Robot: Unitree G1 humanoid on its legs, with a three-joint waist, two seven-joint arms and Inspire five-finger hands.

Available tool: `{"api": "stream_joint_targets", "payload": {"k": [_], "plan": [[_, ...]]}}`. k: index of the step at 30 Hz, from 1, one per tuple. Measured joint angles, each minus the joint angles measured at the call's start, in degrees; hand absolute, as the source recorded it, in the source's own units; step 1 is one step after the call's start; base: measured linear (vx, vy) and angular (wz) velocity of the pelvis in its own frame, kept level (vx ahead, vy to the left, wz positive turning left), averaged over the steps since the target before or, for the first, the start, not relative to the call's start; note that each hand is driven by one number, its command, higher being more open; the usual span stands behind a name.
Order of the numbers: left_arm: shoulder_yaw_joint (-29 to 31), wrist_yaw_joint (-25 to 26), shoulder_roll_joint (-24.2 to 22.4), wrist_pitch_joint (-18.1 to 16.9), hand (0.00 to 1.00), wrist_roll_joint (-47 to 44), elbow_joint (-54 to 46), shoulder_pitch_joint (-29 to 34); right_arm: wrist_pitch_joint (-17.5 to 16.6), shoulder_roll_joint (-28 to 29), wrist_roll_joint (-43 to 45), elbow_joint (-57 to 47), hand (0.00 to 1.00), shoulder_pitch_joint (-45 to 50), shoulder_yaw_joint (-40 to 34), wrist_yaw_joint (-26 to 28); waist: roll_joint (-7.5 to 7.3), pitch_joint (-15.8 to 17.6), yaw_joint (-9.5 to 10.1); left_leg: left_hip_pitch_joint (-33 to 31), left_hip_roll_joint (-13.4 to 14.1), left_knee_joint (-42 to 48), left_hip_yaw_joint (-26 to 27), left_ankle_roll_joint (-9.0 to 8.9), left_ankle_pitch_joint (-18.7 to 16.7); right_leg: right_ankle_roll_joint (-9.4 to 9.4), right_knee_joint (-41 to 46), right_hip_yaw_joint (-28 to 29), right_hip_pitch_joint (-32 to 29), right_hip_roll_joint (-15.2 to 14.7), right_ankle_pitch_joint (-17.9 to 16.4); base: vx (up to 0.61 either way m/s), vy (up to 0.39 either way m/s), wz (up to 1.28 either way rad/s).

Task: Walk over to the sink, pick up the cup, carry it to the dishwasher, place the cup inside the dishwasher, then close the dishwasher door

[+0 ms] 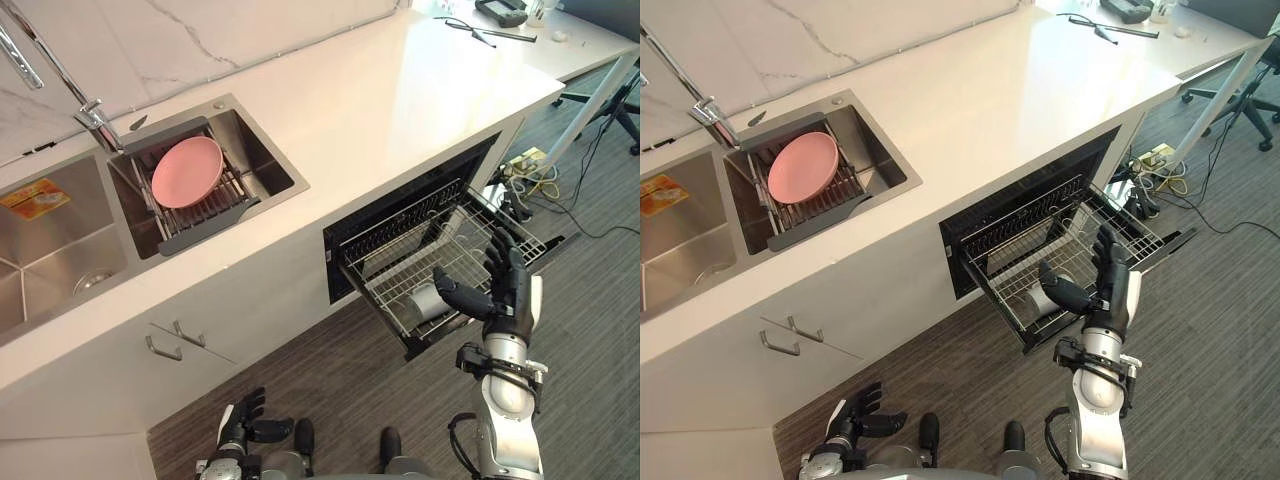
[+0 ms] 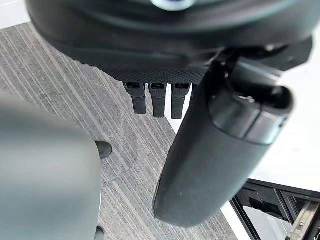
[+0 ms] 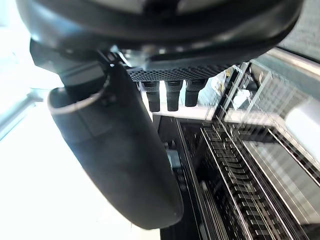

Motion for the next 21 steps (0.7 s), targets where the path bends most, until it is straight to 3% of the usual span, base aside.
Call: {"api": "stream_joint_targets", "payload": {"k": [6, 8, 10, 12, 16, 18, 20, 21], "plan": [[-0.03, 0.1, -0.14, 0.0, 0.9, 0.0, 0.48, -0.02, -0.8, 0.46, 1.58, -1.51, 0.9, 0.04, 0.16, 0.21, 0.02, -0.19, -0.29, 1.05, 0.08, 0.17, -0.04, -0.1, -0.44, -0.08, -0.51, -0.16, 1.36, 0.08, -0.2, 0.01, -0.002, 0.0], [-0.04, 0.09, -0.13, -0.02, 0.9, -0.02, 0.48, -0.03, -0.85, 0.77, 1.58, -1.62, 0.9, 0.08, 0.34, 0.37, 0.05, -0.18, -0.23, 0.33, 0.16, 2.99, -0.13, -0.36, -2.53, -0.08, 0.7, -0.22, 1.58, 0.07, -1.1, 0.0, 0.001, 0.04], [0.14, 0.11, -0.17, -0.18, 0.9, -0.01, 0.43, -0.09, -0.85, 1.0, 1.59, -3.72, 0.9, 1.3, 0.66, -0.01, 0.41, 0.03, -0.3, -3.38, 0.62, 12.01, -1.48, -0.54, -6.4, -0.21, 4.74, -1.92, 1.27, -0.02, -3.73, 0.0, 0.007, 0.34], [0.7, 0.12, -0.19, -0.21, 0.9, -0.04, 0.09, -0.19, -0.85, 1.13, 1.63, -6.45, 0.9, 1.77, 0.75, -0.31, 0.35, 0.42, -0.26, -5.57, 0.99, 16.72, -1.62, -2.03, -8.25, -0.4, 7.87, -3.56, 0.91, -0.11, -6.11, -0.03, 0.007, 0.57], [1.37, 0.27, -0.6, -0.23, 0.9, -0.11, -1.18, -0.08, -1.56, 0.43, 2.01, -12.34, 0.9, 0.96, 0.66, -1.69, -0.06, 0.97, 0.52, -9.28, 3.66, 22.25, 8.96, -4.8, -11.51, -1.13, 10.28, -7.7, 1.84, -0.77, -9.22, -0.05, 0.014, 0.62], [1.4, 0.21, -0.24, -0.22, 0.9, -0.09, -1.14, -0.75, -1.9, -0.74, 1.95, -13.03, 0.9, -2.27, -0.26, -2.79, -0.4, 1.19, 0.52, -11.54, 6.85, 26.59, 15.18, -2.93, -15.23, -0.23, 10.55, -10.84, 3.49, -2.04, -10.42, 0.06, 0.1, 0.69], [1.27, 0.28, -0.15, -0.2, 0.9, -0.06, -0.76, -1.06, -1.91, -2.1, 1.9, -12.94, 0.9, -6.17, -1.33, -3.99, -0.4, 1.17, 0.46, -13.32, 7.91, 24.87, 18.43, -2.13, -13.56, 1.9, 11.8, -12.8, 3.77, -4.35, -11.7, 0.16, 0.219, 0.61], [1.26, 0.26, -0.34, -0.2, 0.9, -0.07, -0.59, -0.96, -2.01, -3.37, 1.48, -12.63, 0.9, -7.85, -1.39, -4.77, -0.36, 0.94, 0.4, -12.79, 6.85, 24.91, 19.7, 2.27, -11.46, 3.62, 12.58, -13.83, 4.62, -5.87, -12.55, 0.21, 0.247, 0.52]]}}
